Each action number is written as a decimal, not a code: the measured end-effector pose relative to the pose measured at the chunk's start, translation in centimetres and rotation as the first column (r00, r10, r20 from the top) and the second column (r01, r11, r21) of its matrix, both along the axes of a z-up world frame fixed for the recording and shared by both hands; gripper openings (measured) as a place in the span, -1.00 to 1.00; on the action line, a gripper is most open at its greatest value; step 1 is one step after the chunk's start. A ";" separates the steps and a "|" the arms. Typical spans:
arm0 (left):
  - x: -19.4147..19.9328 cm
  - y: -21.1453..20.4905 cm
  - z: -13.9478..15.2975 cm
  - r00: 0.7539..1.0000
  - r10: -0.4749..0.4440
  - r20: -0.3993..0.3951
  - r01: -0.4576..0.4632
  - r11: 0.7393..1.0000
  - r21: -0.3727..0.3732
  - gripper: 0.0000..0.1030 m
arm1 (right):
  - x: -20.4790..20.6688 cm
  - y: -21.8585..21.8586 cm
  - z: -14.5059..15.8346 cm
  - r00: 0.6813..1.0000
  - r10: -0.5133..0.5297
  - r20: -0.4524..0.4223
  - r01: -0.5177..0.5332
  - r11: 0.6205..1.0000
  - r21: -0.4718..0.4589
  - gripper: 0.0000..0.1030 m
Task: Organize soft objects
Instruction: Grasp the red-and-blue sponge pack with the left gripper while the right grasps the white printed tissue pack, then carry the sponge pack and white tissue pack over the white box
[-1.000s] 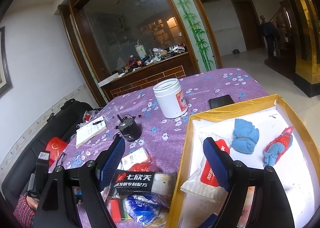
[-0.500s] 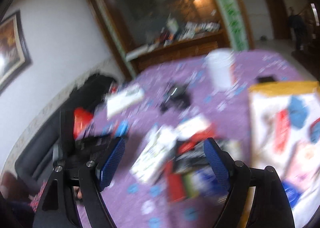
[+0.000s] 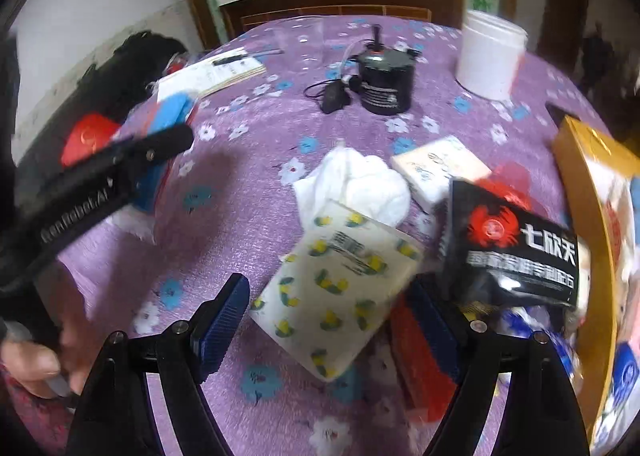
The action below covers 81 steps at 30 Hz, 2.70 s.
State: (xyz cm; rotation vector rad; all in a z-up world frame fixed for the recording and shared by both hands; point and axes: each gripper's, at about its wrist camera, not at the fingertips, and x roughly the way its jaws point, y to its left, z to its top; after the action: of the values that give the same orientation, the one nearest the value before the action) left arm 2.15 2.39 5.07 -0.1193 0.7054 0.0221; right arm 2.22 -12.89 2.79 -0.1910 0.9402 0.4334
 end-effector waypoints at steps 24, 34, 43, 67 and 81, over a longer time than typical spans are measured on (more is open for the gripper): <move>-1.1 -3.2 0.6 0.990 -0.131 0.057 0.127 0.989 0.070 -0.15 | -0.6 -7.1 5.9 0.956 -0.096 0.276 -0.014 0.929 0.370 0.12; -1.3 -3.7 0.8 0.985 -0.158 0.068 0.152 0.985 0.077 -0.15 | 0.6 -10.0 6.6 0.951 -0.189 0.243 0.064 0.894 0.443 0.12; -1.6 -3.9 0.9 0.983 -0.164 0.078 0.159 0.984 0.077 -0.15 | 0.4 -11.2 6.9 0.945 -0.220 0.241 0.083 0.878 0.472 0.12; -1.5 -8.0 3.1 0.963 -0.271 0.014 0.271 0.963 0.013 -0.15 | -1.0 -21.5 7.6 0.907 -0.391 0.158 0.259 0.812 0.523 0.13; 0.8 -19.4 7.0 0.879 -0.476 -0.020 0.473 0.877 -0.081 -0.15 | -0.5 -28.9 7.8 0.905 -0.420 0.073 0.348 0.827 0.443 0.13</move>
State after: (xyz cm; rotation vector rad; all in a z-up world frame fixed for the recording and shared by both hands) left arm 2.95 -16.98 12.10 -0.0132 0.7602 -0.4768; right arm 1.73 -41.79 10.54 0.3531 0.6749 0.2288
